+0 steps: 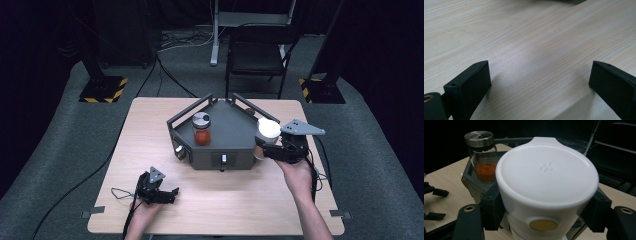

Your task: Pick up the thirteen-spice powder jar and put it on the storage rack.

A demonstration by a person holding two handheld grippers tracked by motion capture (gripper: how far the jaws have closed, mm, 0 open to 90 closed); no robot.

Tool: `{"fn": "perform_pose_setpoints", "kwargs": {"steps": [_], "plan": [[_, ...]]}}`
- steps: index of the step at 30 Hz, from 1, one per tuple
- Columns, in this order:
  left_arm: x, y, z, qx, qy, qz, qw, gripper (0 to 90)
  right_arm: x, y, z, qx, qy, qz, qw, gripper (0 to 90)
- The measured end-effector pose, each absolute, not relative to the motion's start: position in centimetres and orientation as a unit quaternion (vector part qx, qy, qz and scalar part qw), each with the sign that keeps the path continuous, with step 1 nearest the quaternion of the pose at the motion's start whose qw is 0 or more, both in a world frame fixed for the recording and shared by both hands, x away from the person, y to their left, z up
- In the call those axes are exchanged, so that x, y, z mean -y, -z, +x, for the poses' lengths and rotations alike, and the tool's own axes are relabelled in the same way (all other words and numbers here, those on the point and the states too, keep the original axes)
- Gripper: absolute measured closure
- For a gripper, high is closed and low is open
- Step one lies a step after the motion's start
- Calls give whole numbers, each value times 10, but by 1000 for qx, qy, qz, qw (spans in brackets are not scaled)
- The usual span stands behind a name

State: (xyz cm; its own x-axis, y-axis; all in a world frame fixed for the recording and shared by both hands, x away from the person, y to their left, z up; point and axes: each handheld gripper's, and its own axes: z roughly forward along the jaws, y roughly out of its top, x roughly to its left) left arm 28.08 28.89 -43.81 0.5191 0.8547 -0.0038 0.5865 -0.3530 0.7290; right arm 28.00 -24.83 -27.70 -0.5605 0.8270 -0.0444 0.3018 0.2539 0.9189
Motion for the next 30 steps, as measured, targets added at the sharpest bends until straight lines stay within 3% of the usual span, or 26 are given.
{"fn": "perform_pose_setpoints", "kwargs": {"steps": [30], "plan": [[-289,438,281,-450,-193,800,347,39,222,272,326,-733,-473,397,286,297]]}}
